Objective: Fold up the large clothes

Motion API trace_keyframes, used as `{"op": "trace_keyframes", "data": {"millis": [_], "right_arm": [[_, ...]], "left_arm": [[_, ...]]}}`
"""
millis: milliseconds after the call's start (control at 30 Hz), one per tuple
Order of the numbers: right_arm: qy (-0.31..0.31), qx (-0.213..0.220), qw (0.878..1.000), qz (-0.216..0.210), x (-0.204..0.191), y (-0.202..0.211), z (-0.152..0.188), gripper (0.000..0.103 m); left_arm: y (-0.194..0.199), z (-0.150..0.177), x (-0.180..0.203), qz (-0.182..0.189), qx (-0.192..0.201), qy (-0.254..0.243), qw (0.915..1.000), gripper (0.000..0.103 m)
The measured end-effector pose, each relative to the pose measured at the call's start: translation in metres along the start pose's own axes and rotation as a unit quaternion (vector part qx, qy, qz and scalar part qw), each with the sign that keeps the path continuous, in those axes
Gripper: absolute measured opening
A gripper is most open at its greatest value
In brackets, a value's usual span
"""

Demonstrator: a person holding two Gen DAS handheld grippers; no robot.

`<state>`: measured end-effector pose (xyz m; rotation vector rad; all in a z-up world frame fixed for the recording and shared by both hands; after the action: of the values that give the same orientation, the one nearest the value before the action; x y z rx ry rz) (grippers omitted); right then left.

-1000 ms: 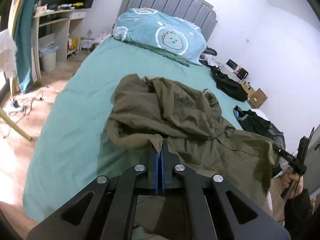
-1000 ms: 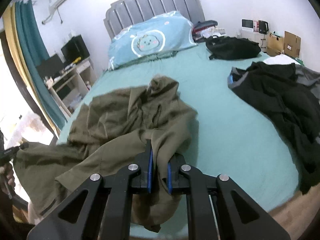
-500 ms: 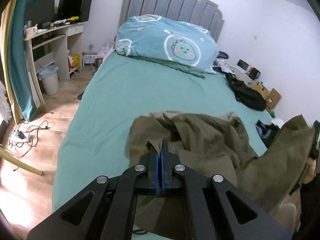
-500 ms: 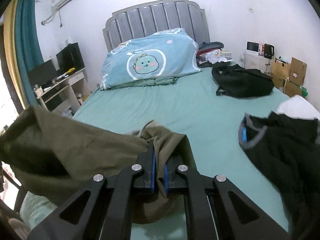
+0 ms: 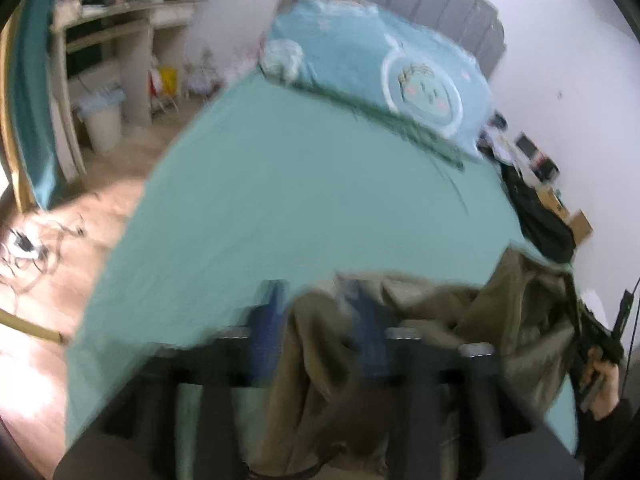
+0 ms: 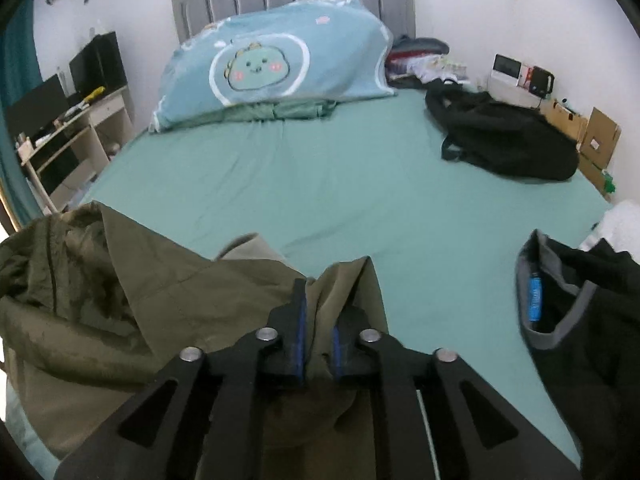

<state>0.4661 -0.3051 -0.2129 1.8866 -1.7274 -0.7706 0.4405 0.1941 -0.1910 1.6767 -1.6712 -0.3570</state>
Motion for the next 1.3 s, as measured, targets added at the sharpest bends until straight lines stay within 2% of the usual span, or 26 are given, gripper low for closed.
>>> {"op": "trace_keyframes", "data": {"millis": [33,67,133,233,333,400,433,500,567,633,767,933,1000,1167,1233,1300], "right_arm": [[0.005,0.006,1.0,0.006,0.001,0.001,-0.001,0.029],[0.011,0.017,1.0,0.019,0.003,0.005,-0.003,0.054],[0.009,0.041,0.999,0.035,0.009,0.018,-0.007,0.082],[-0.006,0.047,0.998,0.045,0.018,0.04,-0.004,0.083],[-0.001,0.045,0.999,0.027,0.009,0.06,0.011,0.083],[0.016,0.034,0.999,0.012,-0.007,0.067,0.029,0.083],[0.024,0.026,0.999,0.003,-0.015,0.065,0.036,0.083],[0.047,-0.002,0.999,-0.015,-0.036,0.054,0.054,0.083],[0.077,-0.03,0.996,-0.029,-0.059,0.04,0.073,0.083],[0.102,-0.048,0.993,-0.029,-0.074,0.025,0.083,0.083],[0.12,-0.067,0.99,-0.027,-0.091,-0.007,0.081,0.083],[0.108,-0.06,0.992,-0.029,-0.093,-0.047,0.037,0.083],[0.096,-0.055,0.993,-0.03,-0.088,-0.063,0.016,0.083],[0.062,-0.021,0.998,-0.006,-0.076,-0.083,-0.03,0.083],[0.049,-0.019,0.999,0.014,-0.067,-0.092,-0.04,0.083],[0.034,-0.037,0.999,0.008,-0.064,-0.103,-0.038,0.083]], "left_arm": [[0.008,-0.005,-0.002,0.004,0.017,0.004,0.9998,0.078],[0.019,-0.013,-0.006,0.009,0.037,0.013,0.9992,0.078],[0.04,-0.019,-0.014,-0.005,0.058,0.017,0.9981,0.078],[0.062,-0.01,-0.012,-0.01,0.059,0.001,0.9982,0.078],[0.075,0.029,0.011,0.003,0.028,-0.05,0.9983,0.078],[0.068,0.057,0.021,0.012,-0.004,-0.073,0.9972,0.078],[0.059,0.079,0.029,0.017,-0.034,-0.085,0.9956,0.078],[0.04,0.108,0.036,0.009,-0.071,-0.116,0.9906,0.078],[0.019,0.129,0.039,-0.006,-0.101,-0.146,0.9841,0.078],[0.005,0.137,0.04,-0.014,-0.118,-0.149,0.9817,0.078],[-0.025,0.119,0.051,-0.025,-0.115,-0.175,0.9774,0.078],[-0.071,0.078,0.063,-0.045,-0.105,-0.207,0.9716,0.078],[-0.087,0.05,0.061,-0.057,-0.086,-0.199,0.9746,0.078],[-0.105,-0.022,0.032,-0.103,-0.025,-0.134,0.9853,0.078],[-0.115,-0.03,0.019,-0.121,-0.032,-0.123,0.9844,0.078],[-0.121,-0.023,0.013,-0.127,-0.05,-0.122,0.9831,0.078]]}}
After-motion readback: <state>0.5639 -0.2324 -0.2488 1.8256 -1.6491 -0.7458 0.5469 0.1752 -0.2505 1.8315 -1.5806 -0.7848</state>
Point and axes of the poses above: each gripper's, at about its wrist camera, not at the fingertips, and y roughly against the way its jaws point, x to its right, z to its underside, the point moved 10 cm from there along -y, roughly the way its jaws point, and after that the axes turned 3 degrees about x, right-handed, at the moved point
